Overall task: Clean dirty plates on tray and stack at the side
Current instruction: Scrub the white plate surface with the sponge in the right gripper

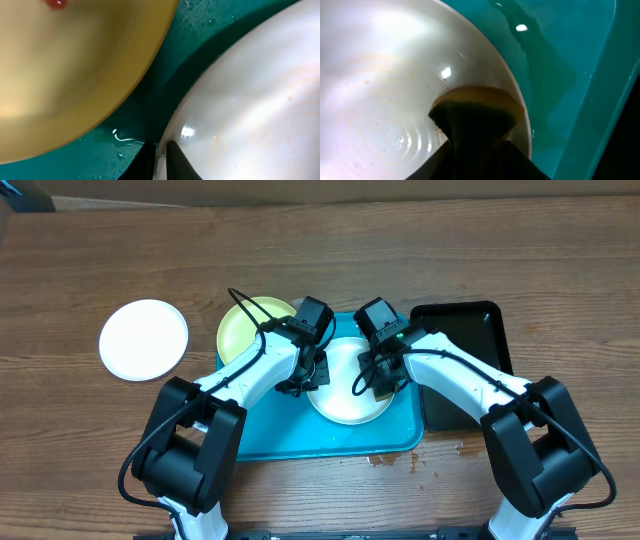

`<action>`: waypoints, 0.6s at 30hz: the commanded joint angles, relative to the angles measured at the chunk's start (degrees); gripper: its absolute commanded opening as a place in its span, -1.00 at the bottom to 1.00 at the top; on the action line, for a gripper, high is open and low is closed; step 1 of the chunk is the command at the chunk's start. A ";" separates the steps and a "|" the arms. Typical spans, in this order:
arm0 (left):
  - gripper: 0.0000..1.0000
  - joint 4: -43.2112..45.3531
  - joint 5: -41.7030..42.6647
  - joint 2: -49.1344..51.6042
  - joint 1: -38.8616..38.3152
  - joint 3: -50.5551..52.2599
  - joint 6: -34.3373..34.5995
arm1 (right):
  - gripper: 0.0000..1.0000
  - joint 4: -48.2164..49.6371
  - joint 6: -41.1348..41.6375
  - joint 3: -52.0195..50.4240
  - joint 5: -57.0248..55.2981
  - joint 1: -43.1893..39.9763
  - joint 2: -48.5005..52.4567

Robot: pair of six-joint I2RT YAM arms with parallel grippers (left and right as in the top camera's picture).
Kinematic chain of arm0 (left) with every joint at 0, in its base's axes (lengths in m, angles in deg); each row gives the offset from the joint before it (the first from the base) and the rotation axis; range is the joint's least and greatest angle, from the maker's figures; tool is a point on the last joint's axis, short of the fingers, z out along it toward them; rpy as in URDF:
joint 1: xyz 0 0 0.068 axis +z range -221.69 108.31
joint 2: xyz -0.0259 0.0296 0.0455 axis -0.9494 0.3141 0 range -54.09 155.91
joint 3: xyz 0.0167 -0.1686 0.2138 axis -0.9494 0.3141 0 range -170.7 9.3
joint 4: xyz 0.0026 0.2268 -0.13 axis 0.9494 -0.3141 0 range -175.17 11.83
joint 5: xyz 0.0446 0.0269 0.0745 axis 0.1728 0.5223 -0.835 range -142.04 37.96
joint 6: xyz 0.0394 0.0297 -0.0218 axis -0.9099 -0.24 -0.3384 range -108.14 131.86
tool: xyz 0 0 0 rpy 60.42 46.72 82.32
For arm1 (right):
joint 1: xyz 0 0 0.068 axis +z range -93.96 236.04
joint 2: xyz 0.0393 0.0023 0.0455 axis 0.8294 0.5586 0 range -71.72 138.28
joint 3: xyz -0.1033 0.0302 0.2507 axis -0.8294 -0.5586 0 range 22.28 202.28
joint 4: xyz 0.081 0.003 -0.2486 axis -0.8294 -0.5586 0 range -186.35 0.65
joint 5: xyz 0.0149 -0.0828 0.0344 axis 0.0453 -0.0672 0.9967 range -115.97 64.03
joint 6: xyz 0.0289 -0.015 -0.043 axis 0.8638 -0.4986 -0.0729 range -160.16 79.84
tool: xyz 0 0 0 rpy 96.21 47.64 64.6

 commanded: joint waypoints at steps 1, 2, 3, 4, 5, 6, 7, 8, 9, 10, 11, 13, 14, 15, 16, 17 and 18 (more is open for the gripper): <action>-0.79 -0.20 -0.79 1.27 -0.07 0.66 -0.04 | -0.28 -2.38 -0.22 4.50 -0.57 -0.04 -0.15; -0.78 -0.20 -0.79 1.27 -0.07 0.66 -0.04 | -0.28 -3.50 -0.22 5.33 -0.57 -0.04 -0.15; -0.78 -0.20 -0.81 1.27 -0.07 0.63 -0.07 | -0.28 -4.26 -0.22 5.84 -0.57 -0.04 -0.15; -0.77 -0.22 -0.81 1.27 -0.07 0.66 -0.07 | -0.27 -5.07 -0.22 6.14 -0.57 -0.04 -0.15; -0.76 -0.22 -0.81 1.27 -0.07 0.66 -0.07 | -0.27 -5.64 -0.20 6.21 -0.55 -0.04 -0.15; -0.75 -0.22 -0.81 1.27 -0.07 0.66 -0.04 | -0.27 -6.19 -0.20 6.21 -0.52 -0.04 -0.15; -0.75 -0.22 -0.81 1.27 -0.07 0.66 -0.07 | -0.27 -6.91 -0.13 6.19 -0.52 -0.04 -0.15; -0.74 -0.22 -0.81 1.27 -0.07 0.66 -0.04 | -0.27 -7.65 0.02 6.19 -0.48 -0.04 -0.15; -0.73 -0.22 -0.81 1.27 -0.07 0.66 -0.04 | -0.27 -8.31 0.04 6.19 -0.22 -0.04 -0.15; -0.73 -0.20 -0.79 1.27 -0.07 0.66 -0.04 | -0.28 -8.76 0.07 6.19 0.04 -0.04 -0.15; -0.73 -0.20 -0.79 1.27 -0.07 0.66 -0.04 | -0.28 -9.27 0.07 6.16 0.52 -0.04 -0.15; -0.72 -0.20 -0.79 1.27 -0.07 0.63 -0.04 | -0.27 -9.62 0.02 5.70 0.76 -0.04 -0.15; -0.72 -0.20 -0.79 1.27 -0.07 0.66 -0.04 | -0.27 -9.51 0.02 5.35 0.74 -0.04 -0.15; -0.72 -0.20 -0.79 1.27 -0.07 0.66 -0.07 | -0.27 -9.05 0.02 4.79 0.76 -0.04 -0.15; -0.72 -0.24 -0.79 1.27 -0.07 0.63 -0.07 | -0.27 -8.20 0.02 4.09 0.76 -0.11 -0.15; -0.72 -0.24 -0.79 1.27 -0.07 0.66 -0.07 | -0.28 -7.34 0.02 3.45 0.76 -0.11 -0.15; -0.72 -0.24 -0.79 1.27 -0.07 0.63 -0.07 | -0.29 -6.38 0.02 2.82 0.76 -0.11 -0.15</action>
